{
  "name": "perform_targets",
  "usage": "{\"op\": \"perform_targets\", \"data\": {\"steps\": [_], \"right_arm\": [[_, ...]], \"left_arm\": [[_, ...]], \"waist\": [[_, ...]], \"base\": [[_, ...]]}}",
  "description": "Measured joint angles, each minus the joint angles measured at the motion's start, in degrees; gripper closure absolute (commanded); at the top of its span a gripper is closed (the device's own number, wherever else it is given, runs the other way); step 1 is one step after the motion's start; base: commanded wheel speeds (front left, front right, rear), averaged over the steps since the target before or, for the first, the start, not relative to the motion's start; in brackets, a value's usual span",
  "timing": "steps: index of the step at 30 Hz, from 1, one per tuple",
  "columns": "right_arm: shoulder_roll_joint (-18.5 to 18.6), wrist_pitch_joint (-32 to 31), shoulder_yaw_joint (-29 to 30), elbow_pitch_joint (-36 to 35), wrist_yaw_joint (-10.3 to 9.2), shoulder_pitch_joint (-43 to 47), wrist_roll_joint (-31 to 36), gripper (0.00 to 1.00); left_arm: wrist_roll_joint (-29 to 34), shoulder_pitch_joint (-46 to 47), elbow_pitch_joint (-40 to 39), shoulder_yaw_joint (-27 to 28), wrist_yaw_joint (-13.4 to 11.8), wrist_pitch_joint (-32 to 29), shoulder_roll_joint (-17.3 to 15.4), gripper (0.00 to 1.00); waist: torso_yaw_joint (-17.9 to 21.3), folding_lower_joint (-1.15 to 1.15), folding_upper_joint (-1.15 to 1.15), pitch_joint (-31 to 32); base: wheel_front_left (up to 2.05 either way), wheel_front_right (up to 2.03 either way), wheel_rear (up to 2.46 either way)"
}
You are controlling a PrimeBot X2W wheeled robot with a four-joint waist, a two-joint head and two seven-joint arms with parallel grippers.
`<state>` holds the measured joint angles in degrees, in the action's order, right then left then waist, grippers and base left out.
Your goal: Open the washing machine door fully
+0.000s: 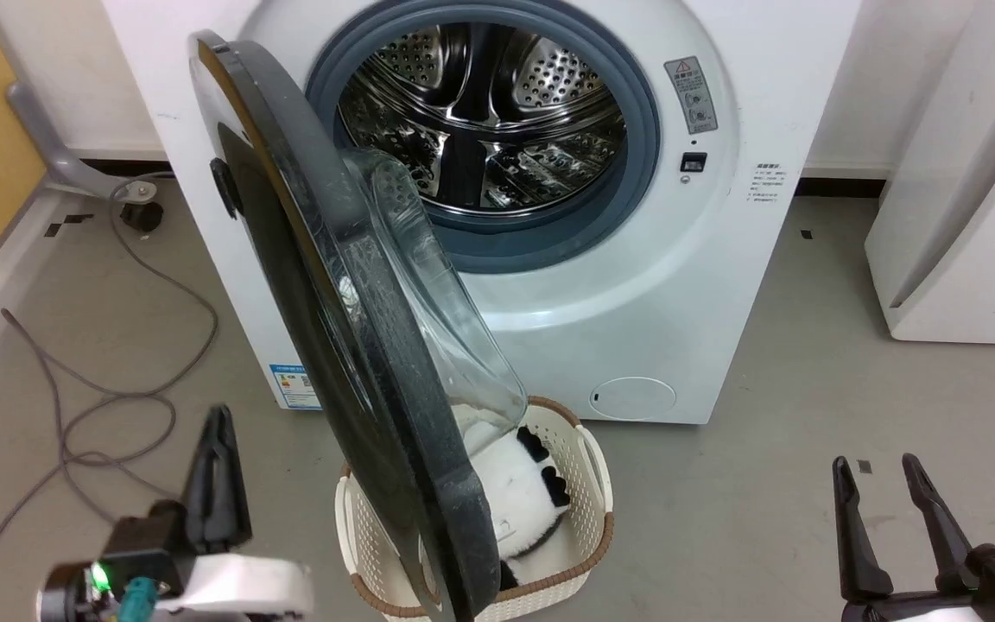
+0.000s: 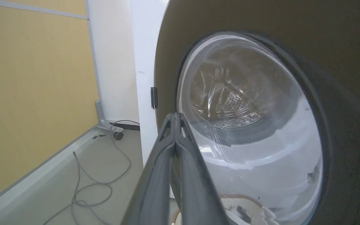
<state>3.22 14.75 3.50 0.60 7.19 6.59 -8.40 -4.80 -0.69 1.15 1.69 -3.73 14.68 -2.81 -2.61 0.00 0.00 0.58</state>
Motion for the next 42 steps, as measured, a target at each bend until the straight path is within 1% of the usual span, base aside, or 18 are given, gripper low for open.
{"op": "perform_targets", "data": {"steps": [4, 8, 13, 21, 26, 31, 35, 42], "right_arm": [[-0.04, 0.0, 0.1, -0.25, 0.0, 0.0, -0.04, 0.0], [-0.04, 0.0, 0.15, -0.43, 0.0, 0.01, -0.18, 0.0], [-0.05, 0.0, 0.22, -0.75, 0.0, 0.04, -0.18, 0.0], [-0.07, 0.0, 0.15, -1.23, 0.0, 0.37, -0.18, 0.0], [-0.07, 0.0, 0.19, -1.33, 0.0, 0.52, -0.18, 0.0], [-0.07, 0.0, 0.23, -1.33, 0.0, 0.54, -0.19, 0.0], [-0.07, 0.0, 0.15, -1.33, 0.0, 0.54, -0.24, 0.0], [-0.08, 0.0, 0.12, -1.33, 0.0, 0.54, -0.26, 0.0]], "left_arm": [[0.6, 1.77, -4.6, 0.73, 0.98, 0.01, 0.0, 1.0], [1.02, 3.31, -10.45, 0.18, 1.9, 0.0, -0.01, 1.0], [1.94, 4.59, -18.09, -3.39, 2.16, 0.02, 0.01, 1.0], [3.46, 5.46, -24.88, -12.27, 4.99, 0.02, 0.01, 1.0], [4.8, 5.47, -26.7, -18.71, 6.66, 0.02, 0.02, 1.0], [5.21, 5.47, -26.87, -25.28, 8.31, 0.02, 0.03, 1.0], [5.21, 5.44, -25.32, -29.4, 9.06, 0.02, 0.02, 1.0], [5.06, 3.8, -21.13, -34.37, 9.79, 0.02, -0.16, 1.0]], "waist": [[-0.13, 0.0, 0.0, -0.02], [-0.16, 0.0, 0.0, 0.0], [-0.21, 0.0, 0.0, 0.16], [-0.21, 0.0, 0.0, 0.47], [-0.44, 0.0, 0.0, 0.7], [-0.7, 0.0, 0.0, 0.92], [-0.84, 0.0, 0.0, 0.97], [-0.9, 0.0, 0.0, 0.88]], "base": [[0.0, 0.0, 0.0], [0.0, 0.0, 0.0], [0.0, 0.0, 0.0], [0.0, 0.0, 0.0], [0.0, 0.0, 0.0], [0.0, 0.0, 0.0], [0.0, 0.0, 0.0], [0.0, 0.0, 0.0]]}}
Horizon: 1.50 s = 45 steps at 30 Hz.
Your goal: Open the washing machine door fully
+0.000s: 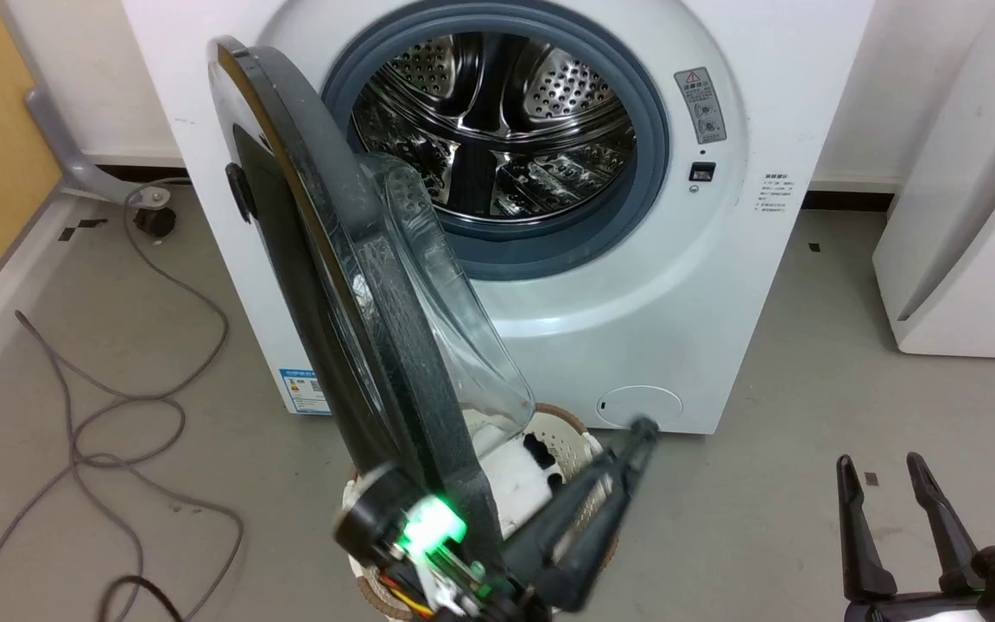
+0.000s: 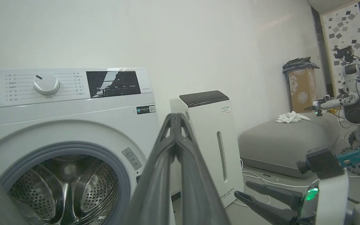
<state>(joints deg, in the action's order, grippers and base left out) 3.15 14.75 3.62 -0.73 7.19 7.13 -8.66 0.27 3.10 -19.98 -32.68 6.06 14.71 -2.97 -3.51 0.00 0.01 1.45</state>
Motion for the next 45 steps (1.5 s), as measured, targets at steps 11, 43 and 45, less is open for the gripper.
{"op": "perform_targets", "data": {"steps": [11, 43, 45], "right_arm": [[0.0, 0.0, 0.18, 0.0, 0.0, -0.01, 0.01, 0.0], [-0.01, 0.0, 0.29, 0.02, 0.0, -0.08, 0.55, 0.0], [-0.02, 0.0, 0.26, 0.03, 0.0, -0.07, 0.54, 0.0]], "left_arm": [[0.64, -2.32, 7.37, -5.42, 0.13, 0.0, -0.55, 1.0], [-2.05, -2.31, 21.53, 1.3, -5.46, 0.05, -1.9, 1.0], [-2.05, -2.75, 21.19, 1.4, -5.81, 0.05, -1.96, 1.0]], "waist": [[-0.75, 0.0, 0.0, -0.84], [-5.23, 0.0, 0.0, -2.35], [-6.2, 0.0, 0.0, -2.26]], "base": [[0.0, 0.0, 0.0], [0.0, 0.0, 0.0], [0.0, 0.0, 0.0]]}}
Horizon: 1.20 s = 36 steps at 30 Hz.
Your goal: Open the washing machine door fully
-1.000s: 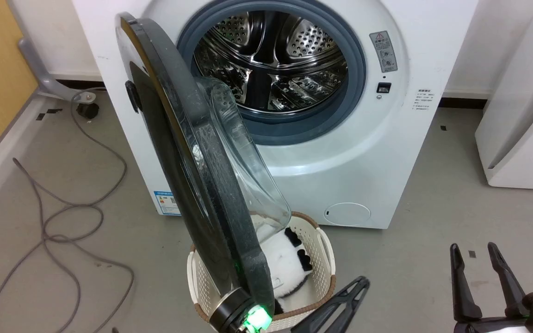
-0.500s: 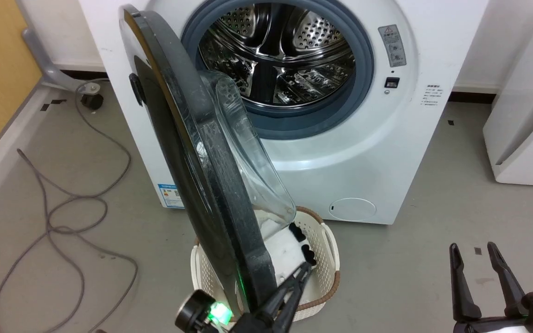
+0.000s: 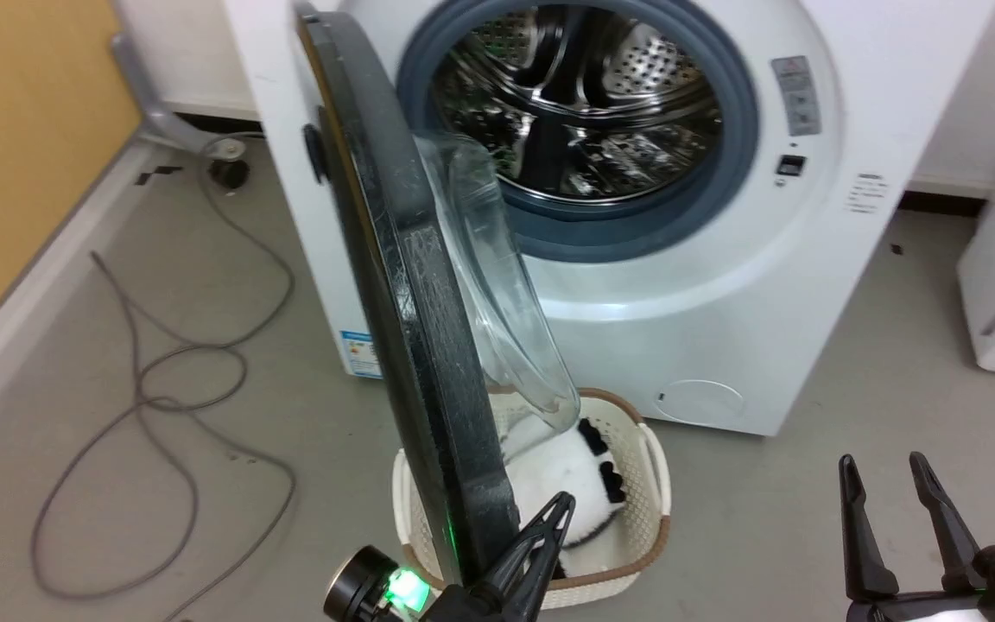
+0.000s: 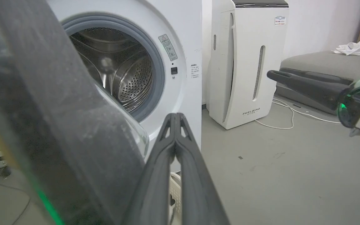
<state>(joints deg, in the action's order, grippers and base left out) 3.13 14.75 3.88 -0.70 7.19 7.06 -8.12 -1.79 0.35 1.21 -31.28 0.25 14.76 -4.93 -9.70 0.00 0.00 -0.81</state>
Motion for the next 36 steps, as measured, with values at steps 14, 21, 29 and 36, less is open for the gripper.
{"op": "perform_targets", "data": {"steps": [14, 21, 29, 36], "right_arm": [[-0.02, 0.0, -0.34, -0.03, 0.0, -0.01, -0.19, 0.0], [-0.04, 0.0, 0.13, -0.03, 0.0, -0.01, -0.44, 0.0], [-0.04, 0.0, 0.14, -0.15, 0.0, -0.04, -0.27, 0.0], [-0.05, 0.0, -0.14, -0.22, 0.0, -0.62, 0.27, 0.0]], "left_arm": [[-0.43, -2.76, -2.91, 1.23, -1.67, 0.01, -2.15, 1.0], [-1.32, -4.85, -4.0, 5.05, -4.41, -0.01, -4.47, 1.0], [-2.9, -5.26, -4.92, 12.82, -7.75, -0.01, -8.13, 1.0], [-5.04, -3.04, -2.14, 18.06, -9.36, 0.16, -9.27, 1.0]], "waist": [[-8.92, 0.0, 0.0, -0.06], [-12.63, 0.0, 0.0, -0.6], [-14.8, 0.0, 0.0, -2.06], [-14.12, 0.0, 0.0, -3.55]], "base": [[0.0, 0.0, 0.0], [0.0, 0.0, 0.0], [0.0, 0.0, 0.0], [0.0, 0.0, 0.0]]}}
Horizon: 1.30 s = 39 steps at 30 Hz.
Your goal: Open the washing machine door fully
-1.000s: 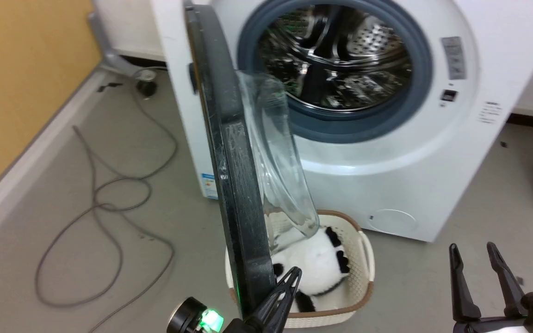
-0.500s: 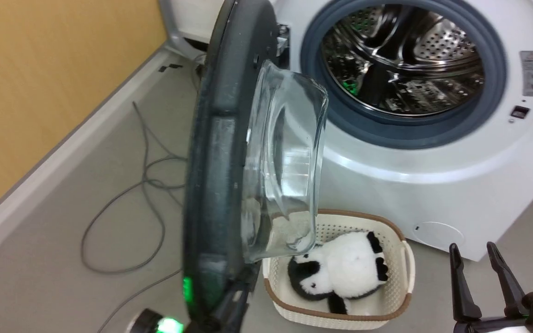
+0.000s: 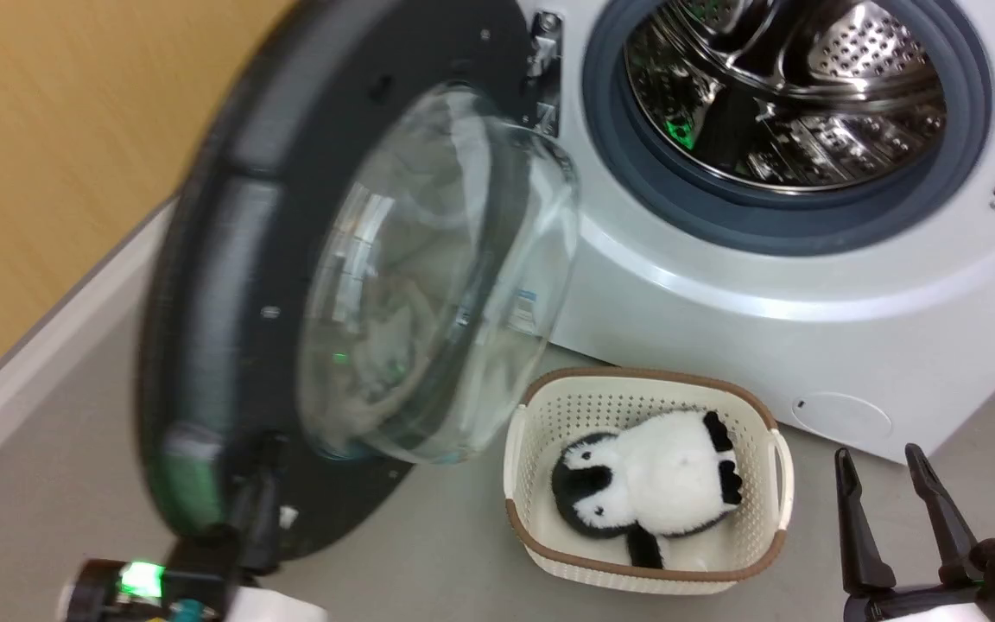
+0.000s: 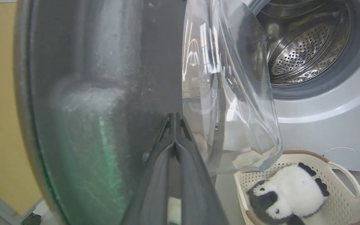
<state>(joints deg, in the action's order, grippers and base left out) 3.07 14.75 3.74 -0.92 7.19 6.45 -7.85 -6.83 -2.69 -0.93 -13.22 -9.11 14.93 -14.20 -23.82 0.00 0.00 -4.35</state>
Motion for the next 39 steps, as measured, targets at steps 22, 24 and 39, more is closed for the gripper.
{"op": "perform_targets", "data": {"steps": [22, 24, 39], "right_arm": [[-0.02, 0.0, 0.63, -0.42, 0.0, -4.06, 3.32, 0.0], [-0.02, 0.0, 0.62, -0.43, 0.0, -4.63, 3.38, 0.0], [-0.02, 0.0, 0.53, -0.56, 0.0, -5.81, 4.22, 0.0]], "left_arm": [[-6.35, 11.1, 10.77, 22.08, -0.48, 0.0, -1.31, 1.0], [-6.38, 11.79, 11.85, 23.87, -0.29, 0.0, -1.51, 1.0], [-7.67, 18.74, 21.64, 32.99, 4.3, 0.0, -3.25, 1.0]], "waist": [[5.14, 0.0, 0.0, -7.16], [5.58, 0.0, 0.0, -7.62], [7.92, 0.0, 0.0, -10.0]], "base": [[0.0, 0.0, 0.0], [0.0, 0.0, 0.0], [0.0, 0.0, 0.0]]}}
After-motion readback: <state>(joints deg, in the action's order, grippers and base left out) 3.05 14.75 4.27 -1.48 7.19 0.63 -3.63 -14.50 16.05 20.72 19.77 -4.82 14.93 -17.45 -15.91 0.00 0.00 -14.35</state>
